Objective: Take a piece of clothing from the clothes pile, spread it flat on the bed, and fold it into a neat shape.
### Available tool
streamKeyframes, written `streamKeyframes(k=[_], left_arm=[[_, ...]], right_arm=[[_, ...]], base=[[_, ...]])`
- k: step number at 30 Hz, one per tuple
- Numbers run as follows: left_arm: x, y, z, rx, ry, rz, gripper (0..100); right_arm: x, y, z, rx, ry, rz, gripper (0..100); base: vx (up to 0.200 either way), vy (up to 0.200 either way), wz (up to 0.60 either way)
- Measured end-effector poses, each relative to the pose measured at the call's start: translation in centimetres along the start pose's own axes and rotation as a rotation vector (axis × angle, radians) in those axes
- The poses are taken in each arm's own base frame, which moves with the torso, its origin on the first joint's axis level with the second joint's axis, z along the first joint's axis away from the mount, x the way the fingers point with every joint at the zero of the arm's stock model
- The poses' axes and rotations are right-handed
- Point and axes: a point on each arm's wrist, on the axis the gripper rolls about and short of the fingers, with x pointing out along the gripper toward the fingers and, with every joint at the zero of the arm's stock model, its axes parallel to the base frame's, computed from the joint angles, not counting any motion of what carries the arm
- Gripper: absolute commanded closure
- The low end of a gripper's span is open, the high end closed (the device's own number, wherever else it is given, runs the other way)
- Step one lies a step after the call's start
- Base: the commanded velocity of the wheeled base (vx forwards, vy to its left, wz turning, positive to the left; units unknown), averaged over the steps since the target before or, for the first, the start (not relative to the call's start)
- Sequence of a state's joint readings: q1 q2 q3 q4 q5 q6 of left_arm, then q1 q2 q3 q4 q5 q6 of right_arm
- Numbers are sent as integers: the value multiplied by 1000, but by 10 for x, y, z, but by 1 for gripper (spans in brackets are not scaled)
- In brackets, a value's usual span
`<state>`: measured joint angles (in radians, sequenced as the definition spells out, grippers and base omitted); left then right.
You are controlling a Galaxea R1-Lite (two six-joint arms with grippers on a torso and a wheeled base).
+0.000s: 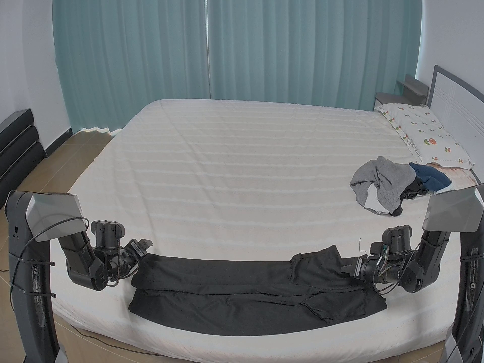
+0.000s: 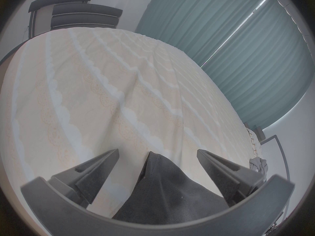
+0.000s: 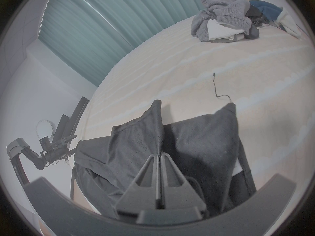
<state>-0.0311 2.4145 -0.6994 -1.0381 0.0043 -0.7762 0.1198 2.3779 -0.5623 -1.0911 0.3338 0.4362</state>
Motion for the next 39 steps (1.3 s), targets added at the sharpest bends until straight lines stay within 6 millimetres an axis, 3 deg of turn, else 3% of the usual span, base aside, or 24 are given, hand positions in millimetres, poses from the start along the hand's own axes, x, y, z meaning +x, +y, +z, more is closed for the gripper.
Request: streamKeyframes(k=[9, 28, 29, 39], left_arm=[[0, 0, 0, 0, 0, 0, 0], [0, 0, 0, 0, 0, 1, 0], [-1, 0, 0, 0, 1, 1, 0], [-28, 4, 12, 43, 45, 13, 0]], right_arm=[[-21, -5, 4, 25, -3, 26, 100], [-50, -15, -18, 7, 65, 0, 100], [-50, -15, -19, 9, 66, -3, 0], [-58, -9, -15, 116, 39, -10, 0]], base=[[0, 0, 0], [0, 0, 0], [0, 0, 0], [0, 0, 0]])
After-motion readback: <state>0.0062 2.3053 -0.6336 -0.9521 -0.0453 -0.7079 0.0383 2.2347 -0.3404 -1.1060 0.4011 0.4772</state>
